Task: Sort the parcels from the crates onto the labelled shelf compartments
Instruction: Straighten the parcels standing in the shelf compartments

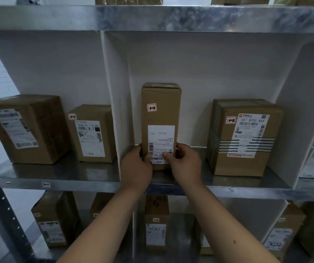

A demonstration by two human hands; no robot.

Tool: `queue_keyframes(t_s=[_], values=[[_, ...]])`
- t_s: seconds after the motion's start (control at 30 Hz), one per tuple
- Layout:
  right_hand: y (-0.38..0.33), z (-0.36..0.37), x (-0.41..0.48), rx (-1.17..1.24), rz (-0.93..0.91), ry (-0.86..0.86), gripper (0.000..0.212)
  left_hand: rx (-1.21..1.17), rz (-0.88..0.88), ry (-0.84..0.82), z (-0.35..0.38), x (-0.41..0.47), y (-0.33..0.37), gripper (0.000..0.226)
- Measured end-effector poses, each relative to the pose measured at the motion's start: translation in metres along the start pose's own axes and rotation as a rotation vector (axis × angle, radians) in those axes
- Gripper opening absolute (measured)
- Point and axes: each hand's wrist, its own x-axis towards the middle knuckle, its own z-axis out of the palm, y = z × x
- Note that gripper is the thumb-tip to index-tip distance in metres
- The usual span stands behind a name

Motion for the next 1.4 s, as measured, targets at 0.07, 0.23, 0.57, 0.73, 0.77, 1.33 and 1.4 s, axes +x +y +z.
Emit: queue_keyframes(t_s=[0.07, 0.23, 0.57, 0.73, 0.77, 1.33, 1.4], values=[[0.002, 0.002, 0.004, -0.026, 0.005, 0.005, 0.026, 0.01, 0.011, 0.006, 0.003, 0.003, 0.0, 0.031], [0.005, 0.004, 0.004, -0.02, 0.017, 0.011, 0.028, -0.003, 0.019, 0.002, 0.005, 0.003, -0.004, 0.029], [0.007, 0.0, -0.007, 0.074, 0.076, 0.017, 0.055, -0.079, 0.005, -0.022, 0.006, -0.003, -0.009, 0.038], [0.002, -0.012, -0.021, 0.167, 0.143, 0.104, 0.06, -0.155, -0.017, 0.051, 0.003, -0.013, -0.001, 0.052], [0.0, -0.014, -0.025, 0.177, 0.15, 0.119, 0.057, -0.178, 0.004, 0.071, 0.003, -0.019, 0.005, 0.049], [0.061, -0.202, -0.043, 0.253, 0.146, 0.383, 0.04, -0.288, -0.09, -0.054, 0.124, -0.083, 0.117, 0.05], [0.071, -0.218, -0.033, 0.216, 0.129, 0.317, 0.049, -0.277, -0.094, -0.019, 0.146, -0.089, 0.128, 0.047]])
